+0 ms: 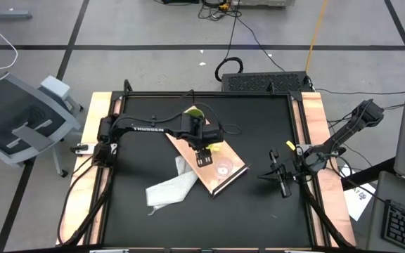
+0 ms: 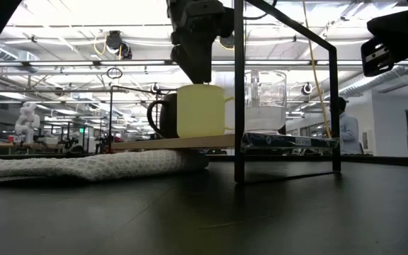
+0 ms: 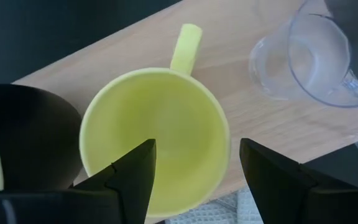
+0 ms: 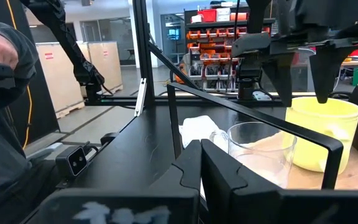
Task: Stack small to large cups/mugs on shelf
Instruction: Adjust all the mugs
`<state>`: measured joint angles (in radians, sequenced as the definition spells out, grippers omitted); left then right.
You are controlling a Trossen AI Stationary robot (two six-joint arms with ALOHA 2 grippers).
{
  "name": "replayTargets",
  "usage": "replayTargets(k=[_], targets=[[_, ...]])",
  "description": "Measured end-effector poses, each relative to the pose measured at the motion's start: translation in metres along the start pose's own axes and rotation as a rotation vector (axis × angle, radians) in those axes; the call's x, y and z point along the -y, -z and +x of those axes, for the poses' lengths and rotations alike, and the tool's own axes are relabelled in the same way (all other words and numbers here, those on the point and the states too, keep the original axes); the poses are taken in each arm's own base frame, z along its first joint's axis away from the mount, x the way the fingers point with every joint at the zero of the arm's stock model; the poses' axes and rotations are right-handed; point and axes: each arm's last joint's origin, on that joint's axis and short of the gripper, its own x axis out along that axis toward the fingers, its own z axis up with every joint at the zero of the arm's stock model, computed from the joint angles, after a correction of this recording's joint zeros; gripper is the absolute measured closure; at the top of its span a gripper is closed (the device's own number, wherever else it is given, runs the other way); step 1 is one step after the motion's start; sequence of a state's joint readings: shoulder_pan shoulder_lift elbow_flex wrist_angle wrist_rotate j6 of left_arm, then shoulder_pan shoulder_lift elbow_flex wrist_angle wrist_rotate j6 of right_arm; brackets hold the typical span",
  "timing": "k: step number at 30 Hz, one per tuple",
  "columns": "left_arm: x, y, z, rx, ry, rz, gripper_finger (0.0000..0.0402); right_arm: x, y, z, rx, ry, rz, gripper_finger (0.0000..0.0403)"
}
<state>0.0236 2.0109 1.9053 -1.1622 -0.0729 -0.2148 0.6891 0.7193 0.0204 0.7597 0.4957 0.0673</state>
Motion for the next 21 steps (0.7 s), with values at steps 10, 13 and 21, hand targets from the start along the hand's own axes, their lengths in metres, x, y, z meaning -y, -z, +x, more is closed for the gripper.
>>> replayTargets(k=[10, 13, 21], targets=[[-0.0024, -0.0013, 0.0002, 0.002, 0.030, -0.015, 0.0167, 0.0000, 0.0000, 0.0000, 0.000, 0.000, 0.000, 0.0403], [-0.0029, -0.0014, 0.0001, 0.002, 0.029, -0.017, 0.0167, 0.0000, 0.0000, 0.0000, 0.000, 0.000, 0.000, 0.0403], [-0.0017, -0.0018, 0.0000, -0.001, 0.067, -0.060, 0.0167, 0.0003, 0.0000, 0.0001, 0.000, 0.003, 0.000, 0.0403]])
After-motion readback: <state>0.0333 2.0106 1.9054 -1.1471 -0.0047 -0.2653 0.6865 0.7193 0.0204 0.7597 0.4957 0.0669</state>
